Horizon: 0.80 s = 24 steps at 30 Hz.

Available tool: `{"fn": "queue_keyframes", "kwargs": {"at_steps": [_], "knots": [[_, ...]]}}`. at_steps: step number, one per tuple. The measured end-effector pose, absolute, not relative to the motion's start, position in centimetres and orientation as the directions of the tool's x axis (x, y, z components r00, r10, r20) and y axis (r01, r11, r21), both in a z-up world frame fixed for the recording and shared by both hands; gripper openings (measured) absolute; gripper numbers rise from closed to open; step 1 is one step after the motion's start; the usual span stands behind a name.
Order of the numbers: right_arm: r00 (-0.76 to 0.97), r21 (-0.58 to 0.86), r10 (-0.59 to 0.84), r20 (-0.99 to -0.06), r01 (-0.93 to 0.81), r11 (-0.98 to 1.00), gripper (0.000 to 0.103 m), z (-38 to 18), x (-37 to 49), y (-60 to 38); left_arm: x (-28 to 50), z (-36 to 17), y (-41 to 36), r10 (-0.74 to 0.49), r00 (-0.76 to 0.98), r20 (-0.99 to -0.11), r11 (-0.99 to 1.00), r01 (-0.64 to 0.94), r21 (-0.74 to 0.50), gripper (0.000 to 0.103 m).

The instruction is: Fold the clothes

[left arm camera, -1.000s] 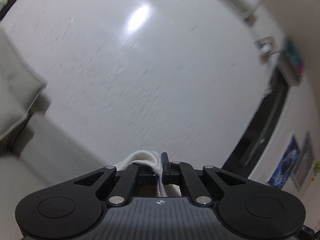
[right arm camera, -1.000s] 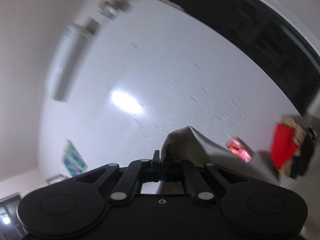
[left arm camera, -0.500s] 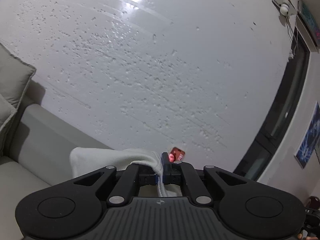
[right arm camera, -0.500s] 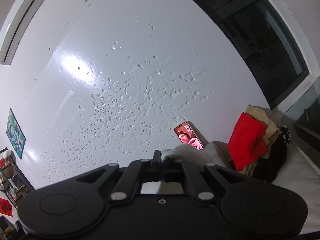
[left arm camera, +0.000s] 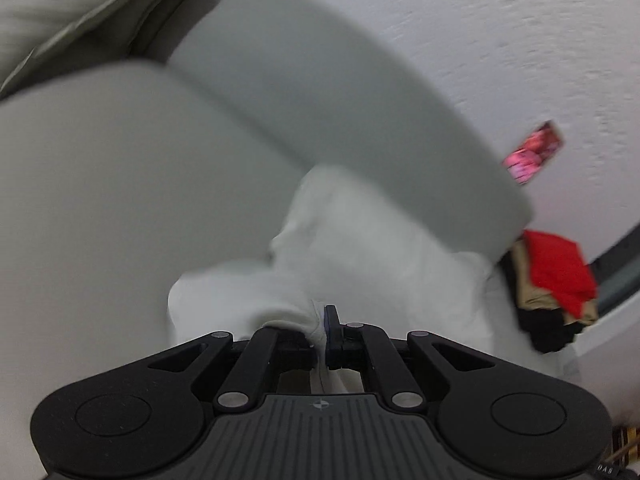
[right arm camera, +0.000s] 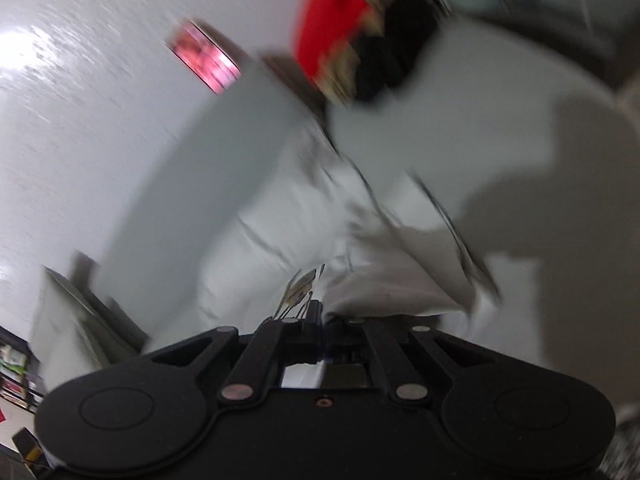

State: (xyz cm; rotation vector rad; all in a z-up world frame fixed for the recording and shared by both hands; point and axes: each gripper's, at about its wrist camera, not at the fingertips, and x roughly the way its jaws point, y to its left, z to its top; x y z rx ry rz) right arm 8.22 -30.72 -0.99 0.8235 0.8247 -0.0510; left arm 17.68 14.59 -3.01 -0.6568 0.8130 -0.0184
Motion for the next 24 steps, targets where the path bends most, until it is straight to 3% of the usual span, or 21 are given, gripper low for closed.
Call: {"fn": "queue_keyframes", "kwargs": {"at_steps": [5, 12, 18, 20, 23, 24], "knots": [[0.631, 0.52, 0.208, -0.748, 0.36, 0.775, 0.002, -1.5, 7.1, -28.9, 15.5, -2.8, 15.1, -0.259, 0.67, -0.695, 0.811, -0.24, -0.534, 0.002], [0.655, 0.463, 0.15, -0.74, 0.335, 0.821, 0.002, 1.4, 4.3, -28.8, 11.5, 1.2, 13.6, -0.216, 0.678, -0.702, 0.899, -0.142, -0.413, 0.002], [0.609, 0.426, 0.147, -0.779, 0.344, 0.837, 0.002, -0.1, 2.9, -28.3, 10.4, -1.7, 12.2, -0.122, 0.623, -0.773, 0.953, -0.145, -0.267, 0.003], [0.586, 0.416, 0.153, -0.796, 0.346, 0.841, 0.002, -0.9, 2.7, -28.2, 10.1, -2.7, 12.2, -0.101, 0.591, -0.801, 0.96, -0.153, -0.234, 0.008], [0.564, 0.41, 0.169, -0.808, 0.333, 0.849, 0.01, -0.8, 1.6, -28.7, 8.4, -2.6, 12.8, -0.063, 0.558, -0.828, 0.972, -0.154, -0.178, 0.013], [0.569, 0.401, 0.161, -0.806, 0.325, 0.857, 0.021, -0.3, 0.8, -29.0, 7.4, -2.1, 13.0, -0.05, 0.565, -0.824, 0.977, -0.144, -0.158, 0.019]]}}
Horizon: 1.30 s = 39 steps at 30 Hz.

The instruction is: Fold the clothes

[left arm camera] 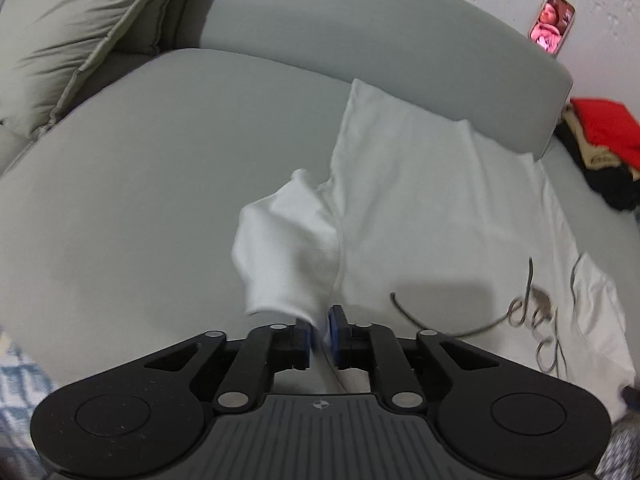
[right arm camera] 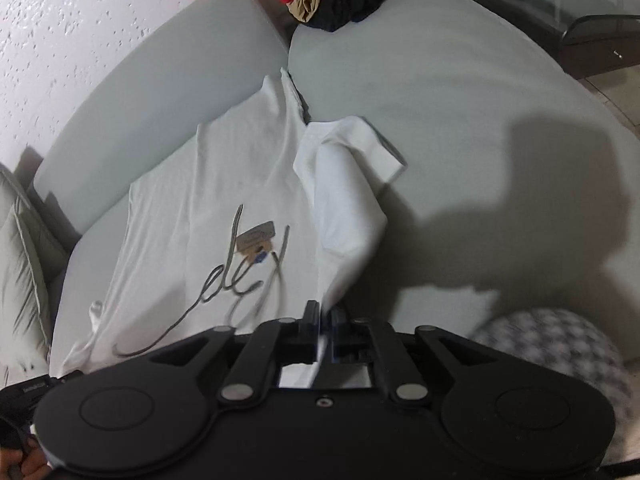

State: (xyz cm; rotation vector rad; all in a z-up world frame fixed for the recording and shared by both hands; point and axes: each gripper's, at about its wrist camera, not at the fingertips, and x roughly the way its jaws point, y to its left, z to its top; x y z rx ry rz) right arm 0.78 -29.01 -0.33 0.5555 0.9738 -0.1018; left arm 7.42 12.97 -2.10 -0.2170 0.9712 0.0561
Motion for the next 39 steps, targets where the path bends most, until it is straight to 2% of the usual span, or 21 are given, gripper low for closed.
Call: {"fn": "queue_keyframes", "kwargs": {"at_steps": [1, 2, 6, 8, 10, 13, 16, 17, 18, 22, 24, 26, 27, 28, 31, 33, 36, 39], "knots": [[0.576, 0.39, 0.151, -0.803, 0.316, 0.865, 0.03, 0.2, -0.1, -29.4, 6.3, -1.5, 13.1, -0.033, 0.575, -0.818, 0.982, -0.132, -0.133, 0.024], [0.588, 0.376, 0.137, -0.797, 0.306, 0.875, 0.032, 0.7, -1.0, -29.7, 5.2, -0.9, 13.2, -0.018, 0.587, -0.809, 0.987, -0.12, -0.109, 0.029], [0.615, 0.365, 0.136, -0.777, 0.263, 0.893, 0.034, 0.8, -2.8, -29.7, 2.4, 0.2, 12.7, -0.054, 0.619, -0.784, 0.993, -0.05, -0.107, 0.03], [0.615, 0.378, 0.166, -0.771, 0.232, 0.896, 0.033, 0.1, -2.7, -29.2, 2.5, -0.2, 11.2, -0.108, 0.621, -0.776, 0.991, 0.003, -0.136, 0.03], [0.598, 0.391, 0.215, -0.772, 0.179, 0.903, 0.023, -1.1, -1.4, -27.2, 3.5, -1.2, 8.7, -0.126, 0.62, -0.774, 0.991, 0.049, -0.122, 0.03], [0.581, 0.395, 0.283, -0.763, 0.074, 0.916, 0.023, -2.7, 1.1, -23.5, 5.0, -3.1, 4.5, -0.138, 0.633, -0.762, 0.988, 0.143, -0.061, 0.03], [0.594, 0.341, 0.305, -0.745, -0.054, 0.938, 0.023, -4.2, 2.9, -19.9, 5.7, -5.6, 1.5, -0.108, 0.649, -0.753, 0.98, 0.195, 0.027, 0.03], [0.575, 0.32, 0.306, -0.759, -0.08, 0.944, 0.023, -5.0, 3.0, -19.2, 5.9, -6.6, 1.0, -0.107, 0.613, -0.783, 0.979, 0.203, 0.025, 0.028], [0.551, 0.3, 0.306, -0.776, -0.104, 0.948, 0.018, -5.8, 3.0, -18.6, 5.4, -7.1, 1.1, -0.108, 0.587, -0.802, 0.977, 0.213, 0.025, 0.021], [0.502, 0.284, 0.316, -0.805, -0.142, 0.948, 0.008, -5.8, -0.1, -18.9, 3.0, -7.4, 2.5, -0.132, 0.522, -0.843, 0.97, 0.243, -0.002, 0.02], [0.467, 0.315, 0.326, -0.822, -0.104, 0.943, 0.007, -5.2, -0.6, -20.3, 2.0, -7.0, 3.8, -0.159, 0.496, -0.854, 0.969, 0.245, -0.038, 0.021], [0.53, 0.36, 0.333, -0.78, -0.057, 0.931, 0.008, -3.7, -0.9, -22.5, 1.7, -6.3, 4.6, -0.178, 0.534, -0.826, 0.973, 0.22, -0.067, 0.021], [0.582, 0.393, 0.329, -0.744, -0.016, 0.919, 0.011, -2.9, -0.5, -24.1, 1.9, -6.0, 4.8, -0.18, 0.563, -0.806, 0.976, 0.206, -0.073, 0.023], [0.633, 0.429, 0.318, -0.706, 0.026, 0.903, 0.02, -2.0, -0.1, -25.6, 2.3, -5.6, 4.9, -0.179, 0.593, -0.785, 0.978, 0.193, -0.077, 0.023], [0.732, 0.516, 0.241, -0.638, 0.174, 0.839, 0.029, -0.8, 2.0, -30.6, 4.0, -5.4, 5.1, -0.196, 0.638, -0.745, 0.979, 0.175, -0.108, 0.027], [0.732, 0.547, 0.189, -0.654, 0.285, 0.787, 0.029, -1.3, 3.6, -33.7, 5.3, -6.1, 5.1, -0.211, 0.634, -0.744, 0.977, 0.171, -0.132, 0.027], [0.687, 0.569, 0.173, -0.705, 0.403, 0.717, 0.029, -3.4, 5.6, -36.5, 6.5, -8.0, 5.1, -0.231, 0.566, -0.791, 0.973, 0.148, -0.178, 0.027], [0.683, 0.599, 0.207, -0.7, 0.404, 0.691, 0.03, -5.0, 6.8, -37.6, 6.9, -8.5, 5.5, -0.267, 0.54, -0.798, 0.963, 0.128, -0.236, 0.031]]}}
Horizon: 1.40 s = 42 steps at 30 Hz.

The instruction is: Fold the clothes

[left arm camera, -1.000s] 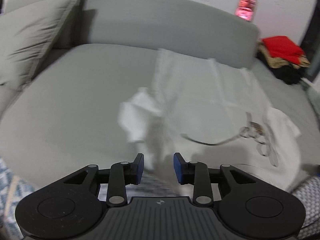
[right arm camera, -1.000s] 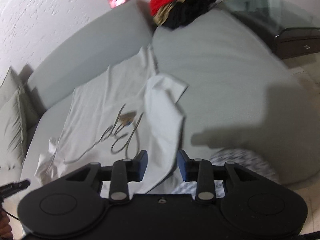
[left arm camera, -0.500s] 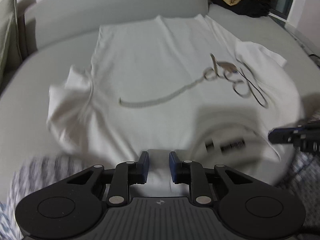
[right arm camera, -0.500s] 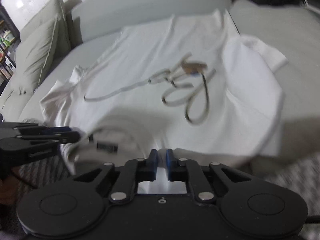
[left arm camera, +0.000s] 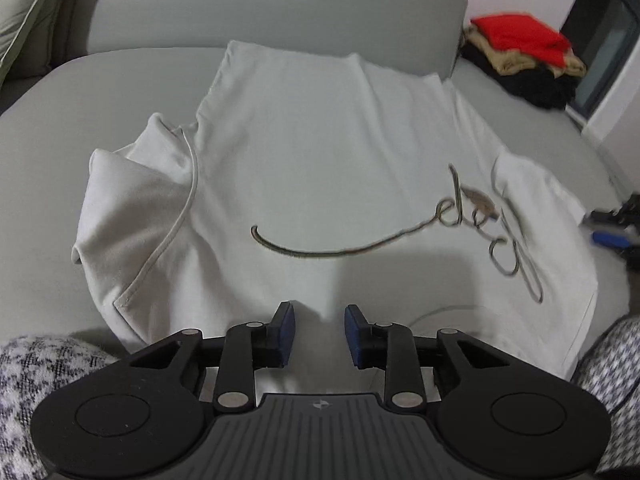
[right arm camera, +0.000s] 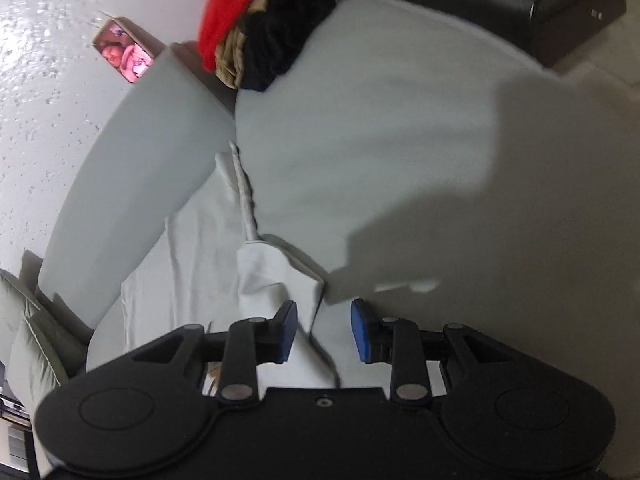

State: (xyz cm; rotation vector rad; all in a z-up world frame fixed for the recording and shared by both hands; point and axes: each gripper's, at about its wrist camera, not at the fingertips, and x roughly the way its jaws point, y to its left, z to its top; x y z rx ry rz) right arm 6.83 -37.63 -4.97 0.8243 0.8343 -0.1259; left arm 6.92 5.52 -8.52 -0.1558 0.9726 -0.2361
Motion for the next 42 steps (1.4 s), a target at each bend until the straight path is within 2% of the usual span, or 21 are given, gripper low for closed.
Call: {"fn": "queue_keyframes", "kwargs": {"at_steps": [6, 7, 9, 12, 17, 22, 27, 29, 31, 33, 34, 36, 39, 40, 41, 42], "knots": [[0.711, 0.593, 0.19, -0.677, 0.373, 0.714, 0.028, -6.3, 8.2, -36.9, 7.1, -8.8, 6.1, -0.295, 0.541, -0.788, 0.953, 0.102, -0.286, 0.032], [0.71, 0.573, 0.175, -0.682, 0.371, 0.731, 0.017, -6.2, 8.4, -36.6, 7.0, -8.8, 6.0, -0.293, 0.542, -0.787, 0.953, 0.104, -0.283, 0.032], [0.699, 0.524, 0.137, -0.702, 0.376, 0.764, 0.002, -6.0, 8.5, -36.1, 6.8, -8.7, 5.9, -0.288, 0.546, -0.787, 0.956, 0.109, -0.273, 0.033], [0.746, 0.524, 0.091, -0.66, 0.371, 0.766, 0.002, -4.8, 7.1, -36.1, 6.7, -8.7, 5.9, -0.282, 0.55, -0.786, 0.958, 0.116, -0.263, 0.033], [0.818, 0.462, -0.111, -0.565, 0.425, 0.779, 0.002, -1.1, 2.9, -36.5, 6.7, -8.8, 5.9, -0.282, 0.553, -0.784, 0.958, 0.118, -0.261, 0.034], [0.729, 0.303, -0.295, -0.618, 0.566, 0.766, 0.002, -1.1, 1.8, -37.1, 6.5, -8.9, 5.3, -0.278, 0.56, -0.781, 0.96, 0.144, -0.238, 0.04], [0.627, 0.249, -0.332, -0.705, 0.657, 0.712, 0.002, -2.7, 3.8, -37.5, 6.3, -9.0, 5.1, -0.264, 0.567, -0.78, 0.964, 0.166, -0.206, 0.041], [0.618, 0.222, -0.327, -0.715, 0.644, 0.732, 0.005, -2.2, 4.1, -37.0, 6.3, -9.0, 5.2, -0.264, 0.568, -0.78, 0.965, 0.165, -0.206, 0.041], [0.612, 0.197, -0.321, -0.723, 0.628, 0.753, 0.024, -1.7, 4.2, -36.5, 6.2, -9.0, 5.2, -0.262, 0.571, -0.778, 0.965, 0.162, -0.207, 0.041], [0.628, 0.216, -0.29, -0.722, 0.603, 0.768, 0.035, -0.9, 3.4, -35.2, 6.1, -8.8, 5.2, -0.257, 0.58, -0.773, 0.966, 0.161, -0.2, 0.041], [0.637, 0.228, -0.273, -0.721, 0.589, 0.775, 0.036, -0.4, 2.9, -34.5, 5.9, -8.7, 5.0, -0.251, 0.589, -0.768, 0.968, 0.163, -0.191, 0.041], [0.662, 0.256, -0.215, -0.718, 0.539, 0.802, 0.037, 0.4, 2.1, -32.7, 5.5, -8.3, 4.8, -0.249, 0.613, -0.75, 0.968, 0.173, -0.18, 0.037], [0.684, 0.318, -0.019, -0.729, 0.363, 0.876, 0.036, -0.2, 1.4, -28.6, 4.9, -7.7, 4.6, -0.27, 0.642, -0.718, 0.962, 0.203, -0.181, 0.032], [0.675, 0.332, 0.051, -0.736, 0.293, 0.897, 0.033, -0.8, 1.4, -27.1, 5.0, -7.9, 4.4, -0.287, 0.613, -0.736, 0.957, 0.215, -0.195, 0.028], [0.661, 0.347, 0.121, -0.74, 0.222, 0.911, 0.029, -1.4, 1.3, -25.5, 5.2, -8.2, 4.2, -0.306, 0.575, -0.759, 0.951, 0.225, -0.213, 0.018], [0.641, 0.363, 0.189, -0.744, 0.149, 0.92, 0.018, -2.0, 1.3, -23.9, 5.2, -8.3, 4.1, -0.31, 0.556, -0.771, 0.949, 0.228, -0.216, 0.017]]}}
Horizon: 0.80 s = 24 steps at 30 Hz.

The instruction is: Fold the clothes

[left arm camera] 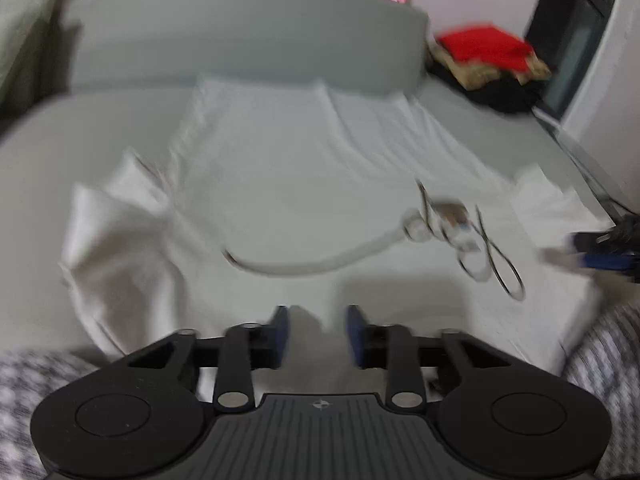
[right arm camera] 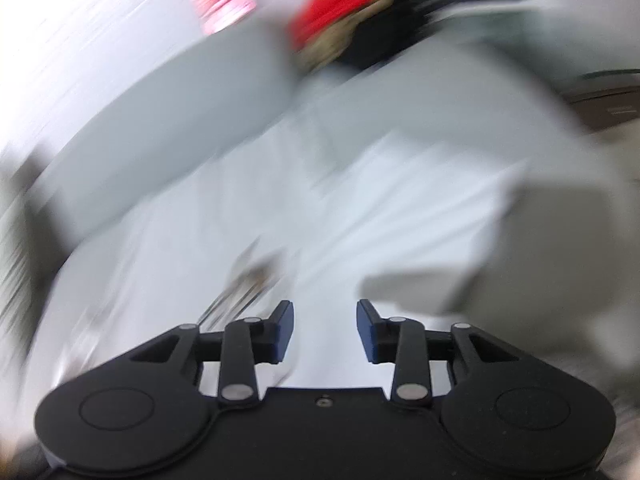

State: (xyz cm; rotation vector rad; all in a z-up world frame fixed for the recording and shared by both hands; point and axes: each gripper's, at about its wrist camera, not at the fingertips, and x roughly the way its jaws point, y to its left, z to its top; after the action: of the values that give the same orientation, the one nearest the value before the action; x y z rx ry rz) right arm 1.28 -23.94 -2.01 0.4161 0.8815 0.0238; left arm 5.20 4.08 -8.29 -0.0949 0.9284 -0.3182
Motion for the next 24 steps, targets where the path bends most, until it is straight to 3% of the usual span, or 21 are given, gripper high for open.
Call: {"fn": "queue_keyframes", "kwargs": {"at_steps": [3, 5, 7, 9, 13, 16, 19, 23, 24], "knots": [[0.556, 0.381, 0.313, -0.77, 0.008, 0.924, 0.014, -4.1, 1.6, -20.0, 4.7, -7.7, 4.1, -0.32, 0.52, -0.792, 0.945, 0.237, -0.227, 0.009], [0.525, 0.385, 0.329, -0.785, -0.002, 0.923, 0.016, -4.7, 1.8, -19.4, 3.6, -6.7, 5.3, -0.351, 0.522, -0.777, 0.936, 0.22, -0.274, 0.009], [0.496, 0.39, 0.341, -0.799, -0.006, 0.921, 0.017, -5.2, 2.0, -18.9, 2.6, -5.2, 8.0, -0.368, 0.568, -0.736, 0.927, 0.157, -0.342, 0.015], [0.473, 0.409, 0.357, -0.806, 0.008, 0.913, 0.022, -5.6, 2.2, -19.0, 1.9, -3.7, 11.5, -0.34, 0.627, -0.701, 0.917, 0.056, -0.395, 0.039], [0.463, 0.444, 0.372, -0.805, 0.054, 0.894, 0.024, -6.0, 2.4, -19.3, 2.5, -2.0, 17.7, -0.207, 0.698, -0.686, 0.884, -0.166, -0.436, 0.042], [0.467, 0.447, 0.37, -0.803, 0.06, 0.893, 0.029, -6.1, 2.3, -19.0, 4.5, -2.4, 20.1, -0.116, 0.681, -0.723, 0.862, -0.293, -0.414, 0.042], [0.477, 0.447, 0.372, -0.797, 0.049, 0.893, 0.032, -6.1, 2.2, -18.9, 6.3, -3.4, 19.8, -0.137, 0.659, -0.739, 0.863, -0.287, -0.415, 0.044], [0.475, 0.449, 0.376, -0.796, 0.046, 0.892, 0.033, -6.2, 2.4, -19.0, 9.3, -4.1, 16.8, -0.061, 0.643, -0.764, 0.942, -0.217, -0.258, 0.046], [0.473, 0.459, 0.382, -0.794, 0.054, 0.887, 0.033, -6.2, 2.4, -19.2, 10.2, -4.3, 16.1, -0.047, 0.636, -0.77, 0.954, -0.2, -0.223, 0.04]]}}
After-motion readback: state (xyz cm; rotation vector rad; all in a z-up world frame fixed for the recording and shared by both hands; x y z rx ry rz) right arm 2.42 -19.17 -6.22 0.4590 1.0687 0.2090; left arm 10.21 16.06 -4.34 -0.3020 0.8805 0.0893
